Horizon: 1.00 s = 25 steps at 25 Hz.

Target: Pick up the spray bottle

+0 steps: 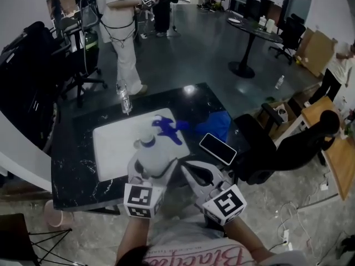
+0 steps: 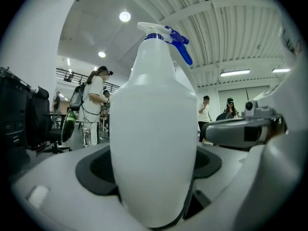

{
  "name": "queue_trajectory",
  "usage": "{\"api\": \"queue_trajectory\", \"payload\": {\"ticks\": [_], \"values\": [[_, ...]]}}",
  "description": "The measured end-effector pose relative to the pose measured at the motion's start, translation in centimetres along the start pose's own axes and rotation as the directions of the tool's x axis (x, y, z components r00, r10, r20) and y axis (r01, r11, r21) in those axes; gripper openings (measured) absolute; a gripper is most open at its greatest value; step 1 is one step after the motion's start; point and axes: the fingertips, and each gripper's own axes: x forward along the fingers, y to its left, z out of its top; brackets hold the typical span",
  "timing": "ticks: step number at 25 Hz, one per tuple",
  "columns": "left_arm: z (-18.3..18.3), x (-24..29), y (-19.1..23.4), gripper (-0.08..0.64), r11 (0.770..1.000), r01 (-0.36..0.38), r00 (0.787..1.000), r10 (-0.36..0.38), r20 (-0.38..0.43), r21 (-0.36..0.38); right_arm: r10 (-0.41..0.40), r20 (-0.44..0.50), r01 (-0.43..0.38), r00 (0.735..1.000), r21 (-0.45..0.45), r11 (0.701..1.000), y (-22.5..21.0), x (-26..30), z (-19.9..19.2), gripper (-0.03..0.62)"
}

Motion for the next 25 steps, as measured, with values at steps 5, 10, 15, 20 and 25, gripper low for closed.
{"api": "queue_trajectory", "payload": {"ticks": [5, 10, 15, 20, 25], "values": [[3.4, -2.2, 0.5, 0.407, 1.0, -0.03, 0.999, 0.03, 0.033, 0.001, 0.001, 0.046, 0.0, 0.999, -0.028, 1.0, 0.6, 0.6, 2.2, 0.0], [5.1, -3.9, 0.5, 0.407, 0.999, -0.03, 0.997, 0.031, 0.068, -0.017, 0.0, 0.051, 0.001, 0.999, -0.031, 1.0, 1.1, 0.8, 2.2, 0.0], [5.6, -4.6, 0.1, 0.407, 1.0, -0.008, 0.997, 0.006, 0.08, 0.017, -0.02, 0.052, 0.021, 0.998, -0.021, 1.0, 1.4, 0.7, 2.1, 0.0], [5.5, -4.8, -0.5, 0.408, 1.0, 0.013, 0.995, -0.015, 0.101, 0.016, -0.02, 0.034, 0.021, 0.999, -0.032, 0.999, 1.5, 0.7, 1.5, 0.0], [5.5, -4.5, -0.7, 0.408, 0.999, 0.016, 0.995, -0.02, 0.097, 0.035, -0.023, 0.04, 0.023, 0.999, -0.017, 1.0, 1.3, 0.7, 1.5, 0.0]]}}
